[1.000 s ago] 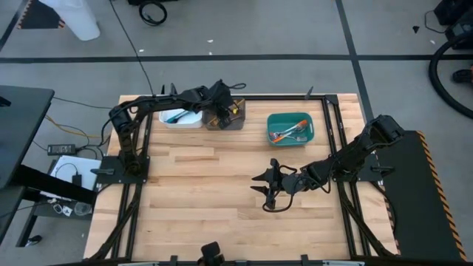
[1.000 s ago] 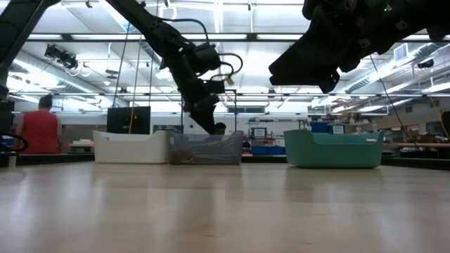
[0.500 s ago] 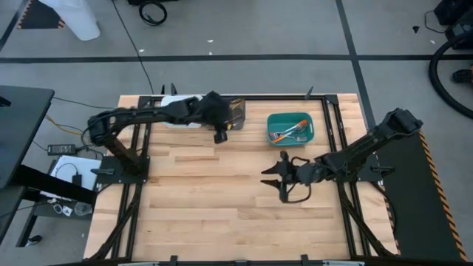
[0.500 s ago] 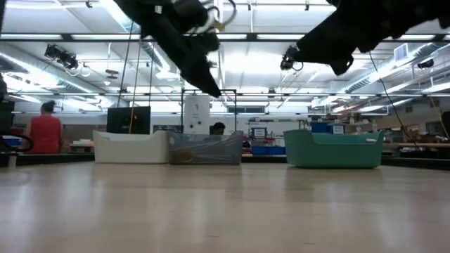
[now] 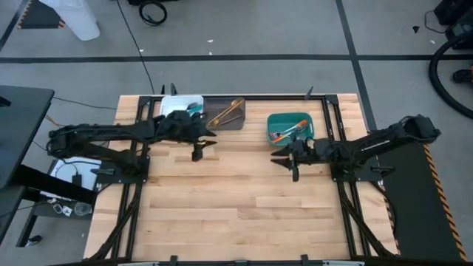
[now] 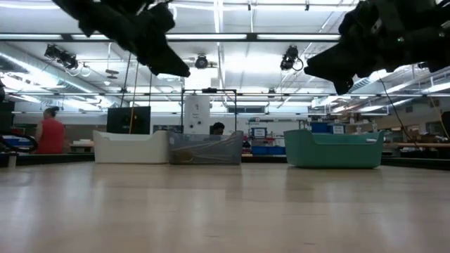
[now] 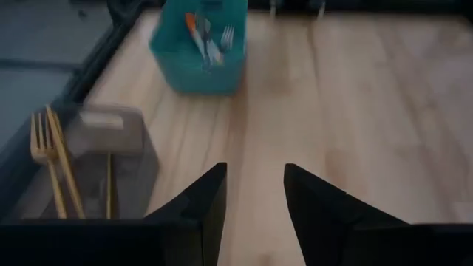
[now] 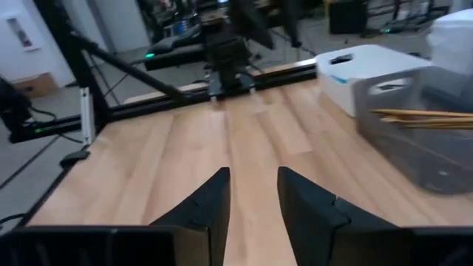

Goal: Sort silverware by color (type)
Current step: Return to Home Position

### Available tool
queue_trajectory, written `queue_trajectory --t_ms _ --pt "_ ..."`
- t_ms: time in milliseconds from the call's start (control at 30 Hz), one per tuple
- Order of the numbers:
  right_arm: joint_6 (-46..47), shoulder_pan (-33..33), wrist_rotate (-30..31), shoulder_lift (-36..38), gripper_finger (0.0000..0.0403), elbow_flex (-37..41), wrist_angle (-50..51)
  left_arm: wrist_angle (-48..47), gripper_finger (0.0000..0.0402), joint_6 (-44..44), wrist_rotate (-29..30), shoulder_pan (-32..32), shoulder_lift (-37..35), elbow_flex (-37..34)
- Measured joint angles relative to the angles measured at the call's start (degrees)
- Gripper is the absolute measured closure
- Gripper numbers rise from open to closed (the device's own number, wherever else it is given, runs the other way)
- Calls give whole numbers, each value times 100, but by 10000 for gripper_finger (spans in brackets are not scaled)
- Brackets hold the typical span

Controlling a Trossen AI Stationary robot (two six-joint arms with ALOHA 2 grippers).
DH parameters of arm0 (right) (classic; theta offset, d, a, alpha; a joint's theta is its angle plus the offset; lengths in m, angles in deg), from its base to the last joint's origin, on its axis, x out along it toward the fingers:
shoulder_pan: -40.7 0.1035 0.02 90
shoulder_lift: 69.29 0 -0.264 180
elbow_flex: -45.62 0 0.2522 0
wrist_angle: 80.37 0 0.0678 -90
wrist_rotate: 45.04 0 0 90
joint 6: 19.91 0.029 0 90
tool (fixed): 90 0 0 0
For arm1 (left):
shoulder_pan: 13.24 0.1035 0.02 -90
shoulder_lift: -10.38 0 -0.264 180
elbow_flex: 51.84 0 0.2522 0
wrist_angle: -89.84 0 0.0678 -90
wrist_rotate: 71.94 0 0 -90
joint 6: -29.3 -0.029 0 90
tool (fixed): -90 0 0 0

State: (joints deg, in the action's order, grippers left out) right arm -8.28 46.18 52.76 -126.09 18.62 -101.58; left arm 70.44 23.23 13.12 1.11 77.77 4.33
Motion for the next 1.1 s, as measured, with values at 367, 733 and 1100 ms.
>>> queue_trajectory --t_ms 367,733,1100 --pt "-40 -507 -194 1332 301 870 -78 1187 258 749 108 -319 -1392 -1646" --pt "57 -569 -148 2513 302 1290 14 2162 258 1190 419 -605 -2361 -2914" --pt "-162 -562 -565 3076 302 1291 380 1852 259 1492 826 -793 -3570 -3438"
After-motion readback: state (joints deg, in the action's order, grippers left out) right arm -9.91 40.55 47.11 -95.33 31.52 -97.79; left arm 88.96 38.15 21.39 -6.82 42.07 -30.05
